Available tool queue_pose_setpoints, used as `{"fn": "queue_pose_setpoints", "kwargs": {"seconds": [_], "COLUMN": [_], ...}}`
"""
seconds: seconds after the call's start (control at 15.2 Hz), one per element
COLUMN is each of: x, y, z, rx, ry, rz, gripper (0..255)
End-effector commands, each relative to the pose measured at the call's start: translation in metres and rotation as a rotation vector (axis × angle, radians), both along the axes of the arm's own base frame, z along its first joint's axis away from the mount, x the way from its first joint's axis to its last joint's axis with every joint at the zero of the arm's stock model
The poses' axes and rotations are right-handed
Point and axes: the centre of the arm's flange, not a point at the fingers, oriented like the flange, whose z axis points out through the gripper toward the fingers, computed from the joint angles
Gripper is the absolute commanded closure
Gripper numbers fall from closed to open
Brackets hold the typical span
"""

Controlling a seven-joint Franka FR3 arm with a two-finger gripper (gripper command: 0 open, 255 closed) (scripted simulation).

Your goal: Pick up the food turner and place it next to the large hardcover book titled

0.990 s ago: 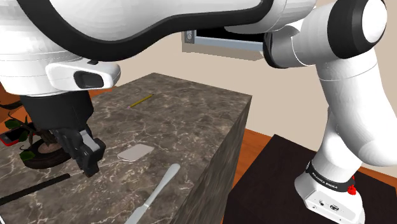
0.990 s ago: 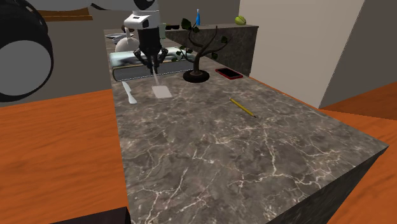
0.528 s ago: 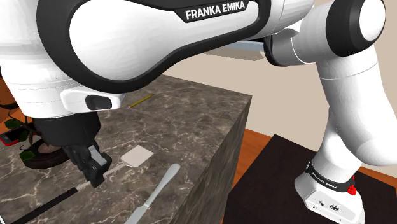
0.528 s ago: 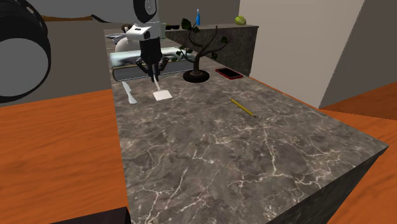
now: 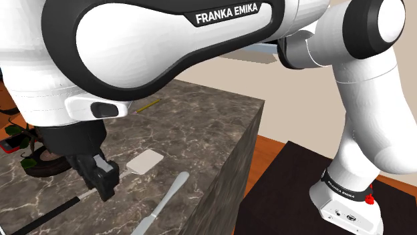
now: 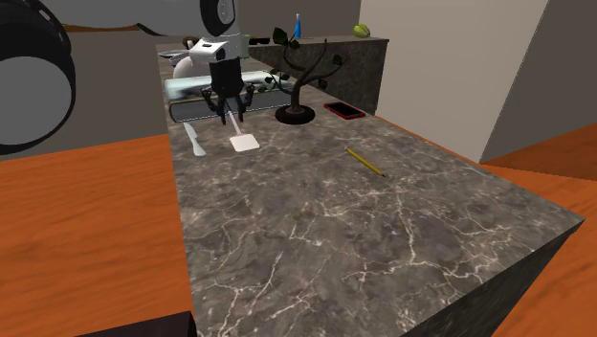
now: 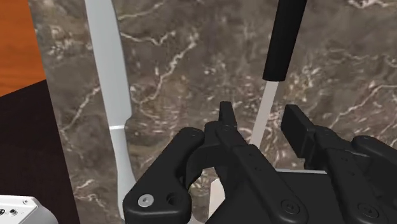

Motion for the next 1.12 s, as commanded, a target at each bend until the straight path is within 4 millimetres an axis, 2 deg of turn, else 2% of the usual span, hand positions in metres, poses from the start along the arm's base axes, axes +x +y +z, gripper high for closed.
{"fn": "queue_pose_setpoints", "kwargs": {"seconds": [0.0,0.26,0.53,1.06], "x": [-0.001,0.002,0.003,0.003], "y": [-0.001,0.000,-0.003,-0.003], "z": [-0.003,-0.004,0.046,0.046], "rx": [-0.006,-0.006,-0.006,-0.006], "ry": [0.004,0.004,0.004,0.004], "rz": [-0.001,-0.001,-0.001,-0.001], "gripper": [0,0,0,0]}}
